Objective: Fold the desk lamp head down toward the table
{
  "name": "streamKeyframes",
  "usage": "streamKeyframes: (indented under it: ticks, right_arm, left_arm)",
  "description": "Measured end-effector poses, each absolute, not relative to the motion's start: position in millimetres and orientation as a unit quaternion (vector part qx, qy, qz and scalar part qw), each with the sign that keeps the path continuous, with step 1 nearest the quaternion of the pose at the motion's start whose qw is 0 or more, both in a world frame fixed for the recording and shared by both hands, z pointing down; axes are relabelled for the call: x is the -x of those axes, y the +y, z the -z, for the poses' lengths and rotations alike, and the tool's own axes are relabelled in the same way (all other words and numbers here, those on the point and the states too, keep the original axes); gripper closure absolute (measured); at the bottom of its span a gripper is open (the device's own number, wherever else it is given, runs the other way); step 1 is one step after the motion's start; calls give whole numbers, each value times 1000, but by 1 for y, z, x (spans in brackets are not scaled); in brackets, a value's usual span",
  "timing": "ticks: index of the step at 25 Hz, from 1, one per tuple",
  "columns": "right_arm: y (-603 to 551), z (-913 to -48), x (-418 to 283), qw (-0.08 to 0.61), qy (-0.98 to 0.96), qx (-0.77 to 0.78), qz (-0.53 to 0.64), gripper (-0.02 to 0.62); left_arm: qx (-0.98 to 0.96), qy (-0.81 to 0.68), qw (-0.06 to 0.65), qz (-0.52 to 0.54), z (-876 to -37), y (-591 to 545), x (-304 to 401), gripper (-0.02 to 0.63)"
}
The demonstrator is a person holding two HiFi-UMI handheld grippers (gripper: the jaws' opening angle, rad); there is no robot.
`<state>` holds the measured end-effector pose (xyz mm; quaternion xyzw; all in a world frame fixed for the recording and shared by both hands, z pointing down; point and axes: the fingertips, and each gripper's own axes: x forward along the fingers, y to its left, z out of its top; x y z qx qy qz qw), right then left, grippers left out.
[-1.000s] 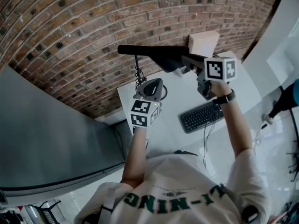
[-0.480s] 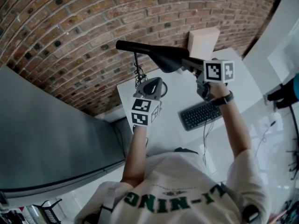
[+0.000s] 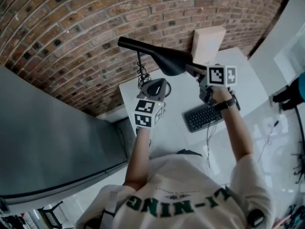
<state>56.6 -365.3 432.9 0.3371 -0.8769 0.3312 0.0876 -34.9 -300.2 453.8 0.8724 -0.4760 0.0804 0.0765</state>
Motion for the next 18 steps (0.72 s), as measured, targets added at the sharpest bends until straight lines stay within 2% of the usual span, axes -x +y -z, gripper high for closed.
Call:
streamKeyframes:
  ticks: [18]
  right_arm:
    - [-370,-492,-48,90,-847,-326,-410,483]
  left_arm:
    - [-868,-477,100,-90,-477,-306,42,614]
